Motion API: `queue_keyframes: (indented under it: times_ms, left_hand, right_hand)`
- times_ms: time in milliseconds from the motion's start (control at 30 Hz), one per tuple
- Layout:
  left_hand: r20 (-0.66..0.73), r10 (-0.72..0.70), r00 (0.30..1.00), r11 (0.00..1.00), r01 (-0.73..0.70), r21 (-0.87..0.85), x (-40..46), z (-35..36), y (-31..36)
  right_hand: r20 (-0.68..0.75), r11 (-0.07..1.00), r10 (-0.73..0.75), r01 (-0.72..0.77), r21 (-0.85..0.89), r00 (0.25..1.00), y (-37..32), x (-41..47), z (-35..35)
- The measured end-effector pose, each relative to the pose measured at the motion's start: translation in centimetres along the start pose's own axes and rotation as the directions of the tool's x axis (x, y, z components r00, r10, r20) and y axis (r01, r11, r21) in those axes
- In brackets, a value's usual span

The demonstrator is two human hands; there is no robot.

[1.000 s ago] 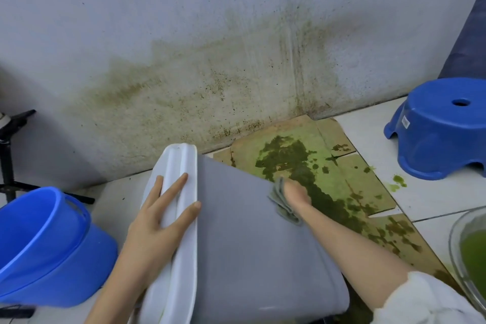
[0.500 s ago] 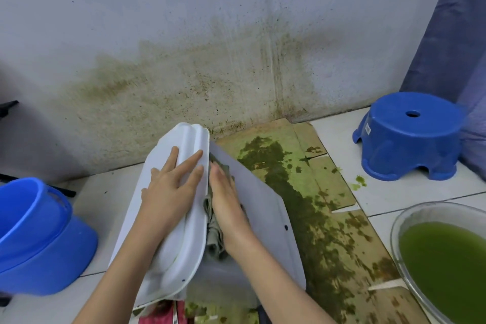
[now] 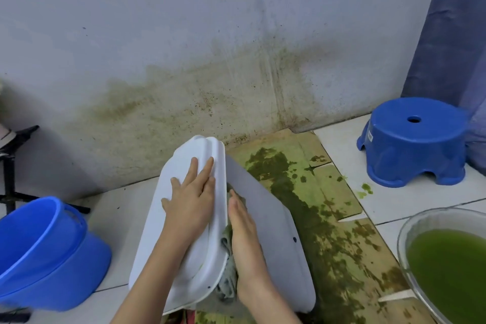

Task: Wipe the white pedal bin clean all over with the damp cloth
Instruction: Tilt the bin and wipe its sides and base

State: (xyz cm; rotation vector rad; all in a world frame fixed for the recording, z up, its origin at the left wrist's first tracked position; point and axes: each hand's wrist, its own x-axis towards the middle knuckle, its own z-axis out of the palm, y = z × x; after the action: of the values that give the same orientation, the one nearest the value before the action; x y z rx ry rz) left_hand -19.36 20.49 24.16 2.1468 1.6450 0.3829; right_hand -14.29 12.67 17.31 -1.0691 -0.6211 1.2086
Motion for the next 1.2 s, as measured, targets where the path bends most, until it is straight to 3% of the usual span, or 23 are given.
queue_keyframes:
  times_ms: [167, 267, 333, 433, 500, 600, 767, 867, 1033, 1100, 1200]
  left_hand:
    - [-0.011, 0.011, 1.0, 0.999, -0.011, 0.032, 0.4, 0.5, 0.4]
    - [-0.024, 0.029, 0.999, 1.0, -0.029, 0.004, 0.6, 0.5, -0.1]
    - [-0.023, 0.044, 0.999, 0.999, -0.044, -0.031, 0.9, 0.5, -0.5]
    - [-0.029, 0.054, 0.998, 0.996, -0.056, -0.063, 1.0, 0.7, -0.5]
    - [-0.041, 0.061, 0.997, 0.995, -0.064, -0.078, 0.9, 1.0, 0.1]
    - [-0.028, 0.07, 0.997, 0.997, -0.07, -0.009, 0.7, 2.1, 2.1]
    - [-0.008, 0.101, 0.995, 0.979, -0.098, 0.179, -0.1, 5.0, 6.6]
    - [0.011, 0.143, 0.99, 0.961, -0.141, 0.238, -1.1, 6.9, 9.1]
    - [0.012, 0.138, 0.99, 0.957, -0.136, 0.256, -1.9, 7.5, 10.2]
    - [0.045, 0.135, 0.99, 0.977, -0.141, 0.162, -2.2, 6.8, 10.2]
    - [0.017, 0.185, 0.983, 0.949, -0.174, -0.261, -3.6, 4.9, 9.7]
  right_hand:
    - [0.002, 0.998, 0.003, -0.003, -0.069, 1.0, -1.5, 8.8, -0.6]
    - [-0.06, 0.98, -0.044, 0.032, -0.196, 0.997, -1.8, 14.8, -1.3]
    - [-0.125, 0.98, 0.003, -0.027, -0.196, 0.992, -0.4, 16.7, -3.0]
    - [-0.228, 0.972, 0.178, -0.207, -0.11, 0.957, 5.7, 17.8, -8.6]
    - [-0.304, 0.958, 0.254, -0.283, -0.053, 0.918, 14.9, 20.2, -15.0]
    - [-0.35, 0.942, 0.335, -0.307, 0.134, 0.875, 23.1, 16.4, -21.4]
    - [-0.191, 0.803, 0.523, -0.405, 0.438, 0.831, 14.2, 2.2, -16.7]
    - [-0.177, 0.705, 0.546, -0.335, 0.625, 0.819, 12.4, -1.9, -15.4]
    - [-0.175, 0.778, 0.473, -0.316, 0.544, 0.864, 5.6, -3.3, -12.9]
    - [-0.169, 0.827, 0.398, -0.272, 0.492, 0.902, 2.1, -3.0, -11.7]
    - [-0.226, 0.849, 0.332, -0.186, 0.495, 0.916, -2.2, -3.7, -10.4]
